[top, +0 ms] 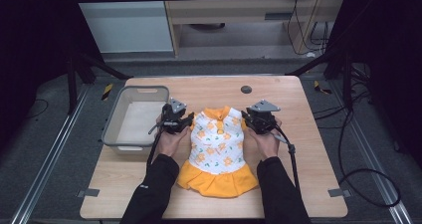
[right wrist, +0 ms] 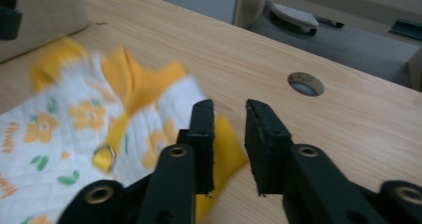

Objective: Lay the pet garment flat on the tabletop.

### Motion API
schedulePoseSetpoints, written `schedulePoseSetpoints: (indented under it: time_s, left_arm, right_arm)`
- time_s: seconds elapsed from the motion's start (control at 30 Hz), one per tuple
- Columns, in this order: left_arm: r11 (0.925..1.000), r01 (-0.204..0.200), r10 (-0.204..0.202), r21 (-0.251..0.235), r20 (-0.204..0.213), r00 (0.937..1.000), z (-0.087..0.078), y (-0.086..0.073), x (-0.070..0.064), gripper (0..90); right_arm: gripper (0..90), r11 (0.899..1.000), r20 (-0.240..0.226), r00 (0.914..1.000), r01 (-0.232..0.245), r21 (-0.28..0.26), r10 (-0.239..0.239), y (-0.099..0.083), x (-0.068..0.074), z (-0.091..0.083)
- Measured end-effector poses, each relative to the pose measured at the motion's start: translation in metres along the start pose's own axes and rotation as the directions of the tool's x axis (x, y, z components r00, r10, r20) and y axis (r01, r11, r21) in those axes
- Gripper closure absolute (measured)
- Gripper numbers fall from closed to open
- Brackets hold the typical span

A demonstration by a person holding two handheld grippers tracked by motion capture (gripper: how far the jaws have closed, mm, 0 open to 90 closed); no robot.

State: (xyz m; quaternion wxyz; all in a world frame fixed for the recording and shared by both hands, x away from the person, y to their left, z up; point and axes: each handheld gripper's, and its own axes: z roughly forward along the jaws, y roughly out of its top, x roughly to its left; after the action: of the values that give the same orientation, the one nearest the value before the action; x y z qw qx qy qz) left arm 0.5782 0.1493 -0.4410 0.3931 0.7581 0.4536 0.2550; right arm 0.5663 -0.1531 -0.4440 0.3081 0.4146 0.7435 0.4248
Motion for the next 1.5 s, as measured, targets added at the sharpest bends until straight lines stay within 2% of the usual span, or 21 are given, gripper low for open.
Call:
schedulePoseSetpoints:
  time_s: [0.1, 0.23, 0.33, 0.4, 0.47, 0.5, 0.57, 0.63, 0.73, 0.9, 0.93, 1.03, 1.07, 1.2, 1.23, 1.33, 1.37, 1.4, 1.43, 1.5]
  left_arm:
    - [0.9999, -0.005, 0.005, 0.009, 0.016, 0.9999, -0.006, -0.002, 0.002, 47.7]
    - [0.9995, -0.018, 0.019, -0.027, 0.046, 0.9988, -0.026, -0.002, -0.001, 46.5]
    - [0.9979, -0.033, 0.038, -0.056, 0.095, 0.9947, -0.042, -0.005, -0.009, 52.0]
    - [0.997, -0.055, 0.061, -0.054, 0.114, 0.9916, -0.048, -0.009, -0.016, 57.5]
    - [0.9953, -0.086, 0.091, -0.046, 0.13, 0.9873, -0.051, -0.016, -0.024, 59.6]
    - [0.9941, -0.103, 0.107, -0.032, 0.146, 0.9834, -0.05, -0.02, -0.029, 62.3]
    - [0.9917, -0.128, 0.128, -0.014, 0.156, 0.9794, -0.047, -0.026, -0.035, 66.1]
    - [0.9911, -0.131, 0.124, 0.024, 0.181, 0.9756, -0.039, -0.034, -0.04, 67.8]
    - [0.9863, -0.146, 0.128, 0.078, 0.195, 0.9725, -0.029, -0.044, -0.044, 69.4]
    - [0.9712, -0.169, 0.134, 0.168, 0.201, 0.9704, -0.017, -0.063, -0.047, 69.7]
    - [0.9689, -0.174, 0.138, 0.175, 0.2, 0.9699, -0.016, -0.064, -0.047, 69.7]
    - [0.965, -0.182, 0.143, 0.188, 0.203, 0.9686, -0.016, -0.069, -0.049, 69.8]
    - [0.9651, -0.186, 0.149, 0.184, 0.201, 0.9682, -0.016, -0.07, -0.05, 69.6]
    - [0.9662, -0.18, 0.142, 0.185, 0.204, 0.9687, -0.017, -0.071, -0.051, 69.6]
    - [0.9667, -0.181, 0.144, 0.181, 0.201, 0.9689, -0.016, -0.072, -0.051, 68.6]
    - [0.9668, -0.181, 0.146, 0.18, 0.192, 0.9704, -0.016, -0.071, -0.051, 65.0]
    - [0.9703, -0.159, 0.121, 0.182, 0.204, 0.9715, -0.019, -0.069, -0.049, 63.2]
    - [0.9737, -0.149, 0.112, 0.173, 0.207, 0.9718, -0.021, -0.067, -0.048, 63.1]
    - [0.9762, -0.146, 0.109, 0.161, 0.215, 0.9704, -0.026, -0.065, -0.047, 63.1]
    - [0.9821, -0.133, 0.099, 0.134, 0.234, 0.9672, -0.039, -0.062, -0.047, 63.0]
  right_arm:
    - [64.8, 1.0, -0.011, 0.9999, -0.011, -0.01, 0.011, 0.001, 0.001, -0.004]
    - [65.4, 1.0, -0.047, 0.9989, 0.002, -0.022, -0.003, 0.003, 0.002, -0.021]
    - [69.5, 0.999, -0.079, 0.9969, -0.006, -0.035, 0.003, 0.004, 0.004, -0.037]
    - [72.7, 0.999, -0.12, 0.9927, -0.017, -0.03, 0.013, 0.001, 0.008, -0.047]
    - [74.3, 1.0, -0.131, 0.9913, -0.017, -0.022, 0.014, -0.002, 0.011, -0.049]
    - [74.8, 1.0, -0.143, 0.9897, -0.014, -0.011, 0.012, -0.005, 0.014, -0.05]
    - [77.3, 1.0, -0.173, 0.9848, -0.005, 0.021, 0.009, -0.013, 0.021, -0.051]
    - [78.6, 0.999, -0.196, 0.9805, 0.0, 0.052, 0.01, -0.022, 0.028, -0.048]
    - [78.7, 0.994, -0.223, 0.9746, 0.011, 0.11, 0.014, -0.04, 0.038, -0.043]
    - [77.8, 0.983, -0.264, 0.9644, 0.033, 0.18, 0.016, -0.062, 0.046, -0.035]
    - [77.6, 0.978, -0.261, 0.9652, 0.044, 0.206, 0.012, -0.065, 0.047, -0.033]
    - [77.6, 0.97, -0.257, 0.9664, 0.06, 0.236, 0.003, -0.07, 0.048, -0.027]
    - [77.6, 0.968, -0.249, 0.9685, 0.063, 0.244, 0.0, -0.071, 0.048, -0.025]
    - [78.9, 0.97, -0.218, 0.9757, 0.073, 0.231, -0.021, -0.07, 0.043, -0.017]
    - [78.9, 0.971, -0.208, 0.978, 0.061, 0.23, -0.012, -0.069, 0.04, -0.015]
    - [78.6, 0.969, -0.203, 0.9791, 0.06, 0.238, -0.01, -0.068, 0.04, -0.016]
    - [79.0, 0.975, -0.2, 0.9797, 0.056, 0.214, -0.012, -0.067, 0.04, -0.023]
    - [79.5, 0.977, -0.209, 0.9779, 0.052, 0.207, -0.007, -0.066, 0.04, -0.026]
    - [79.5, 0.977, -0.209, 0.9779, 0.052, 0.207, -0.007, -0.066, 0.04, -0.026]
    - [80.6, 0.983, -0.224, 0.9744, 0.053, 0.174, -0.013, -0.063, 0.04, -0.038]
